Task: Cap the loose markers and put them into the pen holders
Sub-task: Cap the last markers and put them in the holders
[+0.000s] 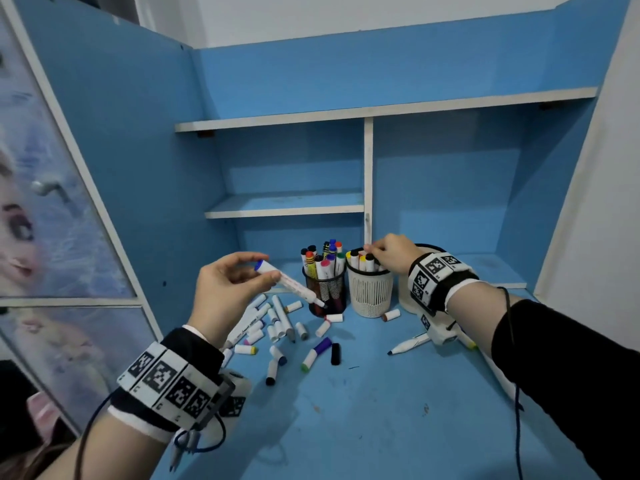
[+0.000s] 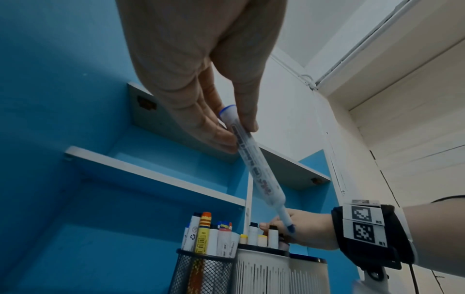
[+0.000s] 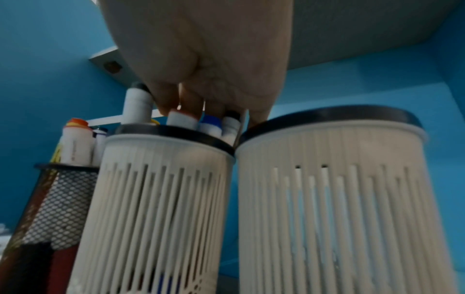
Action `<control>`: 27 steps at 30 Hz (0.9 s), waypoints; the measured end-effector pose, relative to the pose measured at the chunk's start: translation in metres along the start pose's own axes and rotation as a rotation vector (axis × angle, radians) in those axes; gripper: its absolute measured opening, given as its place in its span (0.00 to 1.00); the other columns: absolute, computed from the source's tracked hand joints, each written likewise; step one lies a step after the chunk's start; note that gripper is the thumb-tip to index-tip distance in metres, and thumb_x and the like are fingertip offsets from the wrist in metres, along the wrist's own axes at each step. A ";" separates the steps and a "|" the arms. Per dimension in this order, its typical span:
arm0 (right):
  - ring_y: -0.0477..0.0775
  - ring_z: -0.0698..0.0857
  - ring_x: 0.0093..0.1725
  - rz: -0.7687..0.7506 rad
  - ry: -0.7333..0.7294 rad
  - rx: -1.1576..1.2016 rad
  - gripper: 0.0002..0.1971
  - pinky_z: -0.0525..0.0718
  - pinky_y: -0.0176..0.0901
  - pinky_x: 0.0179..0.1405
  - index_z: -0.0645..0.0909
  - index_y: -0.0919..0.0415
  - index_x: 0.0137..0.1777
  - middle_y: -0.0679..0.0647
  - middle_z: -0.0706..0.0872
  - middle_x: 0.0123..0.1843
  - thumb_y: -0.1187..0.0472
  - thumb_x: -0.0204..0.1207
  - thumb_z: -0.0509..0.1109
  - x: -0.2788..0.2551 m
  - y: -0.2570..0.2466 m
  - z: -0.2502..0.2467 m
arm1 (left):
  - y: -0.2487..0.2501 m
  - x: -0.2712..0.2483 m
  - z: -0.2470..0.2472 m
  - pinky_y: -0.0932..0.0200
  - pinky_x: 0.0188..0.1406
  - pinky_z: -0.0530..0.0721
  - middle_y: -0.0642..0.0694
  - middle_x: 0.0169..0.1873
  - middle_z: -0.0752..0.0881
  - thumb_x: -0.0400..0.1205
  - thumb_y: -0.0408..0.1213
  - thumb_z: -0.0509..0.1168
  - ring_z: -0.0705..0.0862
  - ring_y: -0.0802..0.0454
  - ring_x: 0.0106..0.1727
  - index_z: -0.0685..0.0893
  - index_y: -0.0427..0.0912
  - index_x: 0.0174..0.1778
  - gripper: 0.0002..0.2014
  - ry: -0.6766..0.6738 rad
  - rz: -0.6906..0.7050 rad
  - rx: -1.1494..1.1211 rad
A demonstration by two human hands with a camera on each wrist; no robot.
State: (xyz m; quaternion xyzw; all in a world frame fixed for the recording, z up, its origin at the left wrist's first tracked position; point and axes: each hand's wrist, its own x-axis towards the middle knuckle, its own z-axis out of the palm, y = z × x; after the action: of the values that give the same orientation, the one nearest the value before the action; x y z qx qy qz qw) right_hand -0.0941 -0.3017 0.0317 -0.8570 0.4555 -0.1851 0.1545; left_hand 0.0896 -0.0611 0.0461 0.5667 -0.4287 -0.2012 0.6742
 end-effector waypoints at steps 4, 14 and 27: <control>0.60 0.86 0.48 -0.047 0.054 0.033 0.19 0.82 0.48 0.49 0.86 0.67 0.52 0.64 0.89 0.48 0.53 0.84 0.59 -0.007 -0.007 -0.006 | -0.005 -0.007 -0.005 0.60 0.41 0.88 0.42 0.29 0.88 0.68 0.25 0.76 0.87 0.46 0.36 0.88 0.41 0.44 0.11 0.019 -0.012 -0.020; 0.46 0.82 0.52 -0.399 0.135 0.256 0.11 0.79 0.33 0.55 0.87 0.60 0.53 0.51 0.87 0.52 0.69 0.78 0.65 -0.078 -0.058 0.022 | -0.016 -0.021 -0.026 0.68 0.34 0.84 0.42 0.31 0.89 0.71 0.24 0.74 0.89 0.54 0.33 0.86 0.37 0.48 0.11 0.079 -0.026 -0.110; 0.53 0.80 0.56 -0.420 -0.589 -0.238 0.15 0.74 0.39 0.50 0.83 0.59 0.61 0.56 0.83 0.61 0.62 0.75 0.73 -0.076 -0.063 0.076 | -0.013 -0.043 -0.040 0.68 0.33 0.85 0.46 0.26 0.89 0.72 0.22 0.73 0.89 0.53 0.32 0.85 0.37 0.46 0.10 0.111 -0.068 -0.153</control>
State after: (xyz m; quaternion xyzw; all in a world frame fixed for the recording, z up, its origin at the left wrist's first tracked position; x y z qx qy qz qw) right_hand -0.0526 -0.1969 -0.0219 -0.9601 0.2246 0.0955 0.1368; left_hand 0.1005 -0.0086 0.0196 0.5380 -0.3546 -0.2246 0.7310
